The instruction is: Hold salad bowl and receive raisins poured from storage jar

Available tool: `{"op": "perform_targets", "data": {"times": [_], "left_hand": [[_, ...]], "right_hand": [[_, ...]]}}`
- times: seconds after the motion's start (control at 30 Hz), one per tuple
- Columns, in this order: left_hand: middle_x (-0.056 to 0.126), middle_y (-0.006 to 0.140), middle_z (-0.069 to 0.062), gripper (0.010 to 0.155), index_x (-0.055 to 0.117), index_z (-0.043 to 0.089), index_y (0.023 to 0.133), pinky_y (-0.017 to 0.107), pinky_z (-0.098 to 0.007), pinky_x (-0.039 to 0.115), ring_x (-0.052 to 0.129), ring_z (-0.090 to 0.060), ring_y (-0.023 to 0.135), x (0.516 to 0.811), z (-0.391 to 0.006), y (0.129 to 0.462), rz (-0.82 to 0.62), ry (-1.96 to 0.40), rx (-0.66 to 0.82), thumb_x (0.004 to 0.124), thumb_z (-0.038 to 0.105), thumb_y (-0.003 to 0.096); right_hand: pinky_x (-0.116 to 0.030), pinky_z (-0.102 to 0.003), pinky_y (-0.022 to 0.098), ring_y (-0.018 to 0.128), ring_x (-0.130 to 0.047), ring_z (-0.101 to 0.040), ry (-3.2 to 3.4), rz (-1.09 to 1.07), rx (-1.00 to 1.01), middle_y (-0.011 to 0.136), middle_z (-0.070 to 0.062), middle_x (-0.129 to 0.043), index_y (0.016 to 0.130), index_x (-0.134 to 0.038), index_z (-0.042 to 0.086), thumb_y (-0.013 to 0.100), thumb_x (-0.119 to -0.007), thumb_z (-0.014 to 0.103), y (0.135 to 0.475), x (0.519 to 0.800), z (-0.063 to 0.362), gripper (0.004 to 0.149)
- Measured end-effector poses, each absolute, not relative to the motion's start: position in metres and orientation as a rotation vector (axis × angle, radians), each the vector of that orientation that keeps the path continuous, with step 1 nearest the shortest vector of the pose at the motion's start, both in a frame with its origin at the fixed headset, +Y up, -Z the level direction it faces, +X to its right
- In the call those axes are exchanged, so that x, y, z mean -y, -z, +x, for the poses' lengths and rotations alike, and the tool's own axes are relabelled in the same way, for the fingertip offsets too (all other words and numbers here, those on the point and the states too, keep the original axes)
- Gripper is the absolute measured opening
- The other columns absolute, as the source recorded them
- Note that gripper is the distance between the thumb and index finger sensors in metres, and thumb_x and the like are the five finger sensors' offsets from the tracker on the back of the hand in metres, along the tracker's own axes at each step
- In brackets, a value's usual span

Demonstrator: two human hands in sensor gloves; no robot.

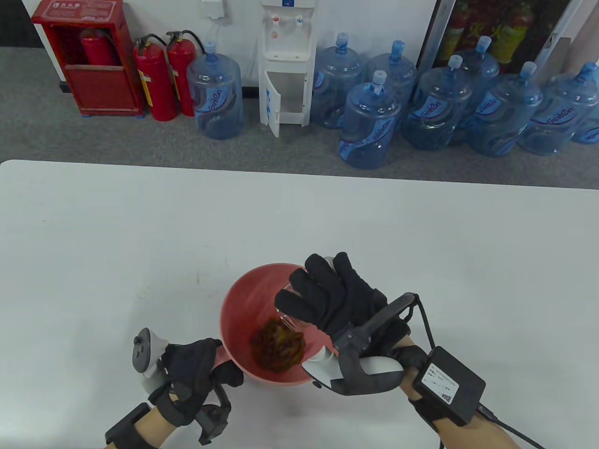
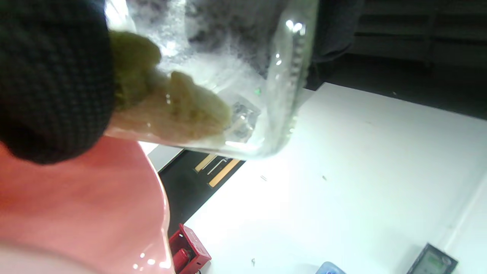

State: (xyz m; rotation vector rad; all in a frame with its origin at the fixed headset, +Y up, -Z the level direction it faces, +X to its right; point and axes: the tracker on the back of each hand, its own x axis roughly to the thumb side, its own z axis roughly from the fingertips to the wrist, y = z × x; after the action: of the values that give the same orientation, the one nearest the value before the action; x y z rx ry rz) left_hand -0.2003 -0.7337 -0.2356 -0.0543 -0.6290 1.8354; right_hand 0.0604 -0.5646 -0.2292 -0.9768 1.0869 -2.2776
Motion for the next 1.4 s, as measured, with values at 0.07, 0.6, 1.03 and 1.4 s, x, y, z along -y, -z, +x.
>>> {"op": "perform_targets", "data": {"times": [0.07, 0.6, 1.03, 1.4], "left_hand": [[0.104, 0.033, -0.003, 0.046, 0.098, 0.024, 0.035, 0.034, -0.056, 0.078, 0.1, -0.036, 0.024, 0.734, -0.201, 0.236, -0.051, -1.837, 0.624, 0.063, 0.053, 0.0422], [0.104, 0.034, -0.003, 0.046, 0.098, 0.024, 0.036, 0.036, -0.055, 0.078, 0.1, -0.036, 0.026, 0.73, -0.214, 0.238, 0.034, -1.854, 0.571, 0.063, 0.054, 0.0424], [0.103, 0.035, -0.003, 0.046, 0.098, 0.024, 0.037, 0.036, -0.055, 0.078, 0.1, -0.036, 0.027, 0.728, -0.225, 0.242, 0.08, -1.866, 0.528, 0.063, 0.054, 0.0425], [0.103, 0.035, -0.003, 0.046, 0.098, 0.024, 0.037, 0.036, -0.055, 0.078, 0.1, -0.036, 0.026, 0.728, -0.226, 0.243, 0.089, -1.846, 0.53, 0.063, 0.054, 0.0425]], "right_hand": [[-0.063, -0.047, 0.075, 0.102, -0.058, -0.019, 2.374, -0.964, -1.094, 0.107, 0.012, -0.045, 0.096, -0.034, 0.053, 0.018, -0.1, 0.058, 0.231, 0.562, 0.067, 0.103], [-0.068, -0.052, 0.072, 0.098, -0.069, -0.024, 3.596, -0.593, -0.994, 0.107, 0.004, -0.049, 0.102, -0.029, 0.037, 0.021, -0.098, 0.066, 0.259, 0.608, 0.175, 0.109], [-0.074, -0.05, 0.07, 0.096, -0.078, -0.029, 3.905, -0.05, -0.401, 0.101, -0.003, -0.063, 0.101, -0.045, 0.027, 0.018, -0.103, 0.065, 0.303, 0.707, 0.245, 0.107], [-0.073, -0.045, 0.069, 0.092, -0.081, -0.028, 3.783, 0.124, -0.248, 0.102, -0.002, -0.062, 0.101, -0.039, 0.026, 0.02, -0.103, 0.061, 0.312, 0.726, 0.259, 0.109]]}}
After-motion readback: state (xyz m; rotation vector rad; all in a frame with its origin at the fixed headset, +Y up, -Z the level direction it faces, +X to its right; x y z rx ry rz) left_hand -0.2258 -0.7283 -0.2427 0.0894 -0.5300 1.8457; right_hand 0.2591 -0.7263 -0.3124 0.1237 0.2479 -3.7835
